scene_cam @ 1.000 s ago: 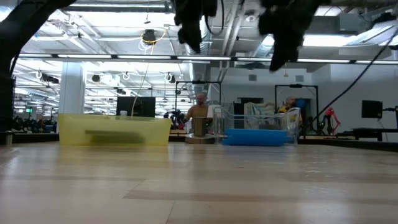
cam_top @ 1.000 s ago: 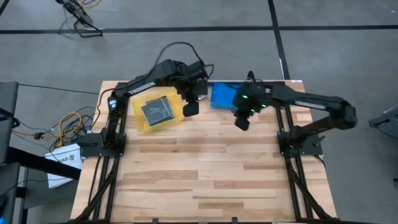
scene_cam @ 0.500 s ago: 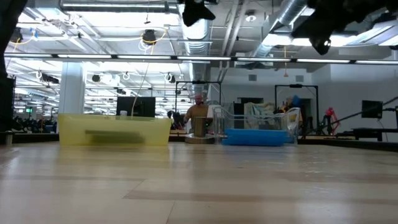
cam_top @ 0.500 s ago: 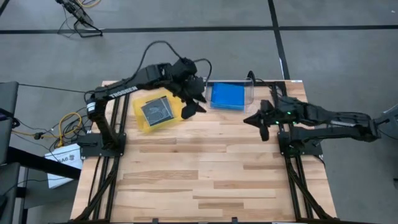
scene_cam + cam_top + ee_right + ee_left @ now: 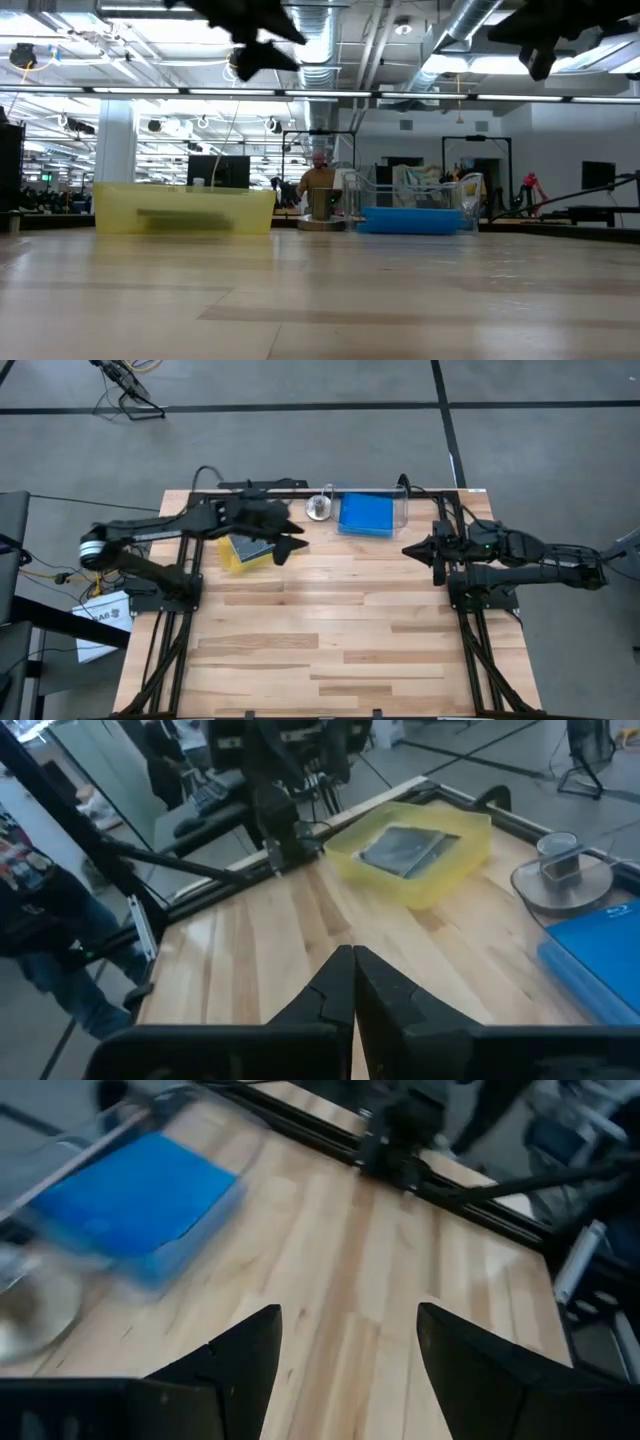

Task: Pick & place jewel cases by type
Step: Return to Home Position

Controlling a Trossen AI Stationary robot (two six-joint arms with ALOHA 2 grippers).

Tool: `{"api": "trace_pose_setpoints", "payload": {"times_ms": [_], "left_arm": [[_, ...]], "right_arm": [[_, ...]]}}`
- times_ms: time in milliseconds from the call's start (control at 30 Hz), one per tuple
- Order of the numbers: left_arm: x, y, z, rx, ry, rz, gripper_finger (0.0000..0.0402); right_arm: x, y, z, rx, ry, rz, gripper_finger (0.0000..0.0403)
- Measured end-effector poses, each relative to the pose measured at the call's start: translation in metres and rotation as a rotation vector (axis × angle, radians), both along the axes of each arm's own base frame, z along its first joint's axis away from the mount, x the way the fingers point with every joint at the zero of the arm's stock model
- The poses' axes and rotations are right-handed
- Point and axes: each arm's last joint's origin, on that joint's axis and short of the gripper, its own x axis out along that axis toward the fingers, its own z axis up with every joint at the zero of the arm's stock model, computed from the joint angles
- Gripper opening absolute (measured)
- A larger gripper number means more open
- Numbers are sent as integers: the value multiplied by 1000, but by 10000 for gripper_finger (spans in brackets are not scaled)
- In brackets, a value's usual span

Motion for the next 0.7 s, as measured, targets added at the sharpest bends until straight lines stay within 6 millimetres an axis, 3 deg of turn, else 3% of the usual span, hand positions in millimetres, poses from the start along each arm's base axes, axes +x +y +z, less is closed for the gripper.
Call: {"api": "trace_pose_setpoints", "payload": {"times_ms": [100,367,533,700], "left_arm": [[-26,-6,-8,-2,-26,66,226],[-89,-23,-25,1,-67,133,226],[-122,-34,-43,-44,-116,141,226],[-148,-44,-45,-58,-205,111,226]], "right_arm": [[-2,0,2,3,-17,1,0],[0,-1,11,217,-138,-48,0],[2,6,14,29,-188,134,0],[14,11,-16,-104,-267,156,0]]}}
